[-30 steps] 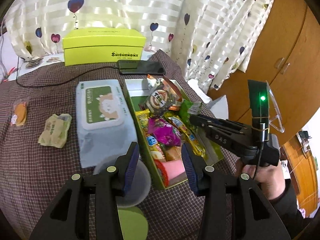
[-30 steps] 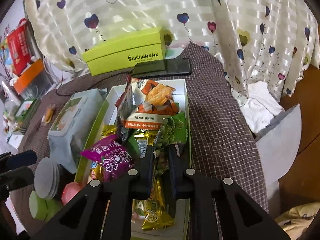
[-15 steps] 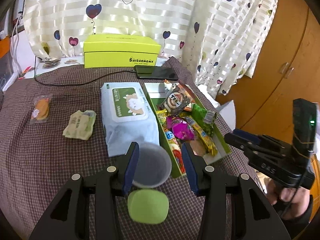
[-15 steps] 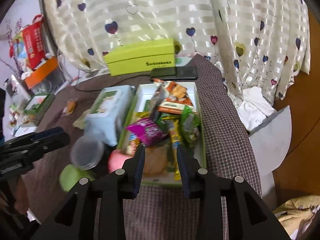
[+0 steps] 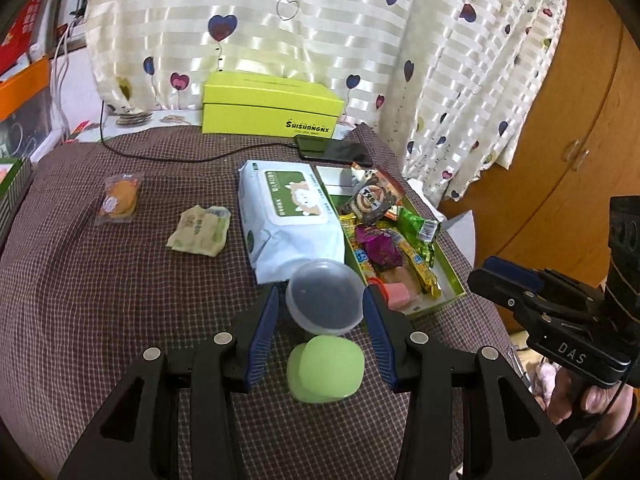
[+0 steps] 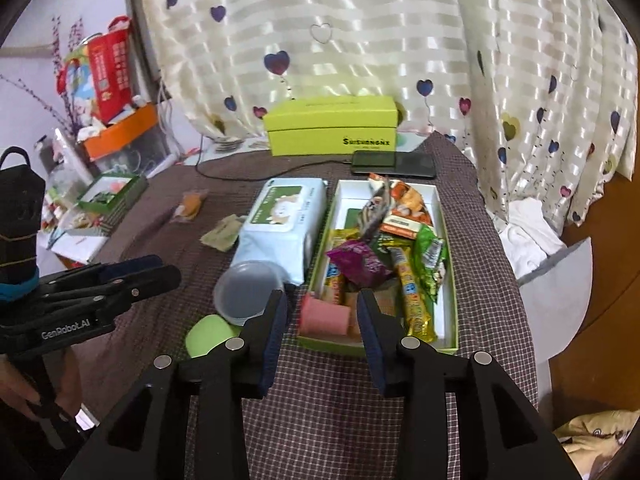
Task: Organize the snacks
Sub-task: 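Withdraw both open tools from the gift box toward the loose snacks, then grasp the pale green snack packet with the left tool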
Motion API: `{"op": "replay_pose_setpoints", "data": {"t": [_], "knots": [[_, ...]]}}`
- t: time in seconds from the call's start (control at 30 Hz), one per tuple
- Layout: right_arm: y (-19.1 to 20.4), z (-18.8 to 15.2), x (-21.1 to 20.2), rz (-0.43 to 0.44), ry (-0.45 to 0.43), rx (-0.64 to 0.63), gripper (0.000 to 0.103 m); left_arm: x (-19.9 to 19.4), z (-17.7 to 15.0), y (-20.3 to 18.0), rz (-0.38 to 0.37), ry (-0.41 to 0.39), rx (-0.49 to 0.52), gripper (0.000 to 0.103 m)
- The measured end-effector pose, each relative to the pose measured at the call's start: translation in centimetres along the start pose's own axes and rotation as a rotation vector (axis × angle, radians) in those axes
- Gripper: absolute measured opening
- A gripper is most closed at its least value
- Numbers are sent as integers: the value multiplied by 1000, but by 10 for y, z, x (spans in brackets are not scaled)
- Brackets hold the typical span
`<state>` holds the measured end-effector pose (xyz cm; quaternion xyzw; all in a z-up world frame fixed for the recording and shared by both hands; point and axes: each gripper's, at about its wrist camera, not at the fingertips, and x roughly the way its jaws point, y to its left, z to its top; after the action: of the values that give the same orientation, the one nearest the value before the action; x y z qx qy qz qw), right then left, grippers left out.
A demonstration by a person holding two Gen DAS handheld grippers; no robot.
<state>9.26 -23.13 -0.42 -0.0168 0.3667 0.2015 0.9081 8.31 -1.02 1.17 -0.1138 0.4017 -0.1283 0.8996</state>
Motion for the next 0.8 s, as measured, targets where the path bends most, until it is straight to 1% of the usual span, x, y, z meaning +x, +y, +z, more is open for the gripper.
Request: {"op": "replay_pose_setpoints", "data": {"t": [0.1, 0.23, 0.53, 0.6, 0.8], "knots": [[6, 0, 1, 12, 2, -13, 37, -1, -4, 10, -14, 8, -28, 45], [11, 2, 5, 22, 10, -22, 37, -3, -8, 24, -10, 1, -60, 45], [21, 8, 18, 44, 25, -40, 39, 3, -4, 57, 42, -1, -111, 45], [24, 11, 21, 45, 22, -49, 43, 6, -3, 64, 51, 3, -124, 45], [28, 19, 32, 50, 23, -65, 46, 23, 10, 84, 68, 15, -131, 45]]}}
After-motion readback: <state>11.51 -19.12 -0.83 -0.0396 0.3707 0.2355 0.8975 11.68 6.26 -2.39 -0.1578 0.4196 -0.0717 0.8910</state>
